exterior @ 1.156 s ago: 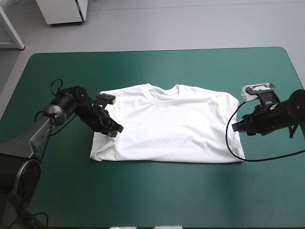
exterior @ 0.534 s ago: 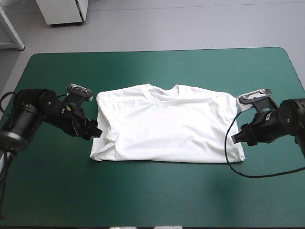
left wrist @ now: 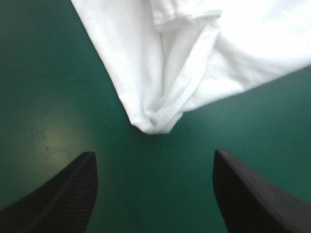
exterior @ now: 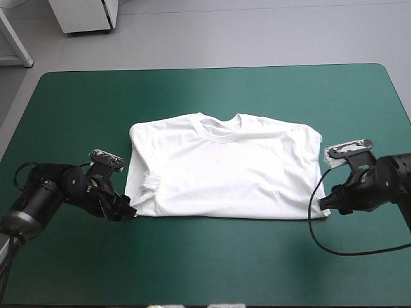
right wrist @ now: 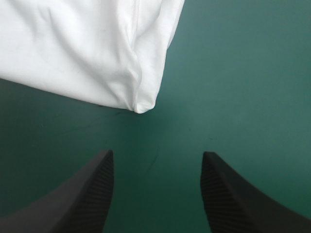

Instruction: Fold the cloth

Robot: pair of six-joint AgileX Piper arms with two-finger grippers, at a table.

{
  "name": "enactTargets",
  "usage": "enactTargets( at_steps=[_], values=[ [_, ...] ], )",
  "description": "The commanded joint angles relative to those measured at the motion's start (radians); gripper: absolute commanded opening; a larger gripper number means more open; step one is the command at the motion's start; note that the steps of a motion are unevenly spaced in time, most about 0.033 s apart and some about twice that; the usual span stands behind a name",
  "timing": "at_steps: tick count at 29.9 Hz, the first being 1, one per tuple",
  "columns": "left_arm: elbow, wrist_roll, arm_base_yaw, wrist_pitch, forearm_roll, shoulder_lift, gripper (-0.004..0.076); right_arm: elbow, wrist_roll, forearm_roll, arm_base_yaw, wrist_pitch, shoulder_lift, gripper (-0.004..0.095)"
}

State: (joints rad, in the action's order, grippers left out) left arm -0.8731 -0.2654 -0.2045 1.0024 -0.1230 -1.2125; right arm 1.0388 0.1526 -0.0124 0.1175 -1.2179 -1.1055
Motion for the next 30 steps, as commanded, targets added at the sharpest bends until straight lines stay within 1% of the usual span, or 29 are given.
enactTargets(
  at_steps=[1,11,15,17,19,20,24,26,30],
  values=[
    [-0.001,-0.003,-0.007,-0.102,-0.002,-0.015,0.0496,0.02,-0.002,-0.014,0.003,0.058,-0.034,0.0521],
    [-0.002,-0.008,-0.007,-0.176,-0.021,-0.192,0.0496,0.02,0.014,-0.011,0.003,0.137,-0.158,0.0522],
    [-0.002,-0.012,-0.007,-0.179,-0.051,-0.245,0.0494,0.02,0.026,-0.011,0.003,0.156,-0.2,0.0521],
    [-0.002,-0.015,-0.007,-0.179,-0.072,-0.261,0.0473,0.02,0.032,-0.009,0.003,0.161,-0.216,0.0521],
    [-0.002,-0.015,-0.007,-0.179,-0.084,-0.271,0.0414,0.02,0.035,-0.001,0.003,0.172,-0.23,0.0521],
    [-0.002,-0.015,-0.007,-0.179,-0.089,-0.276,0.0363,0.02,0.035,0.004,0.003,0.174,-0.234,0.0521],
    [-0.002,-0.015,-0.007,-0.187,-0.092,-0.278,0.0099,0.02,0.051,0.045,0.003,0.174,-0.256,0.0521],
    [-0.002,-0.015,-0.007,-0.189,-0.094,-0.278,-0.0008,0.018,0.051,0.047,0.003,0.172,-0.268,0.0521],
    [-0.002,-0.015,-0.007,-0.187,-0.093,-0.278,-0.0009,0.013,0.042,0.047,0.003,0.147,-0.287,0.0521]
  ],
)
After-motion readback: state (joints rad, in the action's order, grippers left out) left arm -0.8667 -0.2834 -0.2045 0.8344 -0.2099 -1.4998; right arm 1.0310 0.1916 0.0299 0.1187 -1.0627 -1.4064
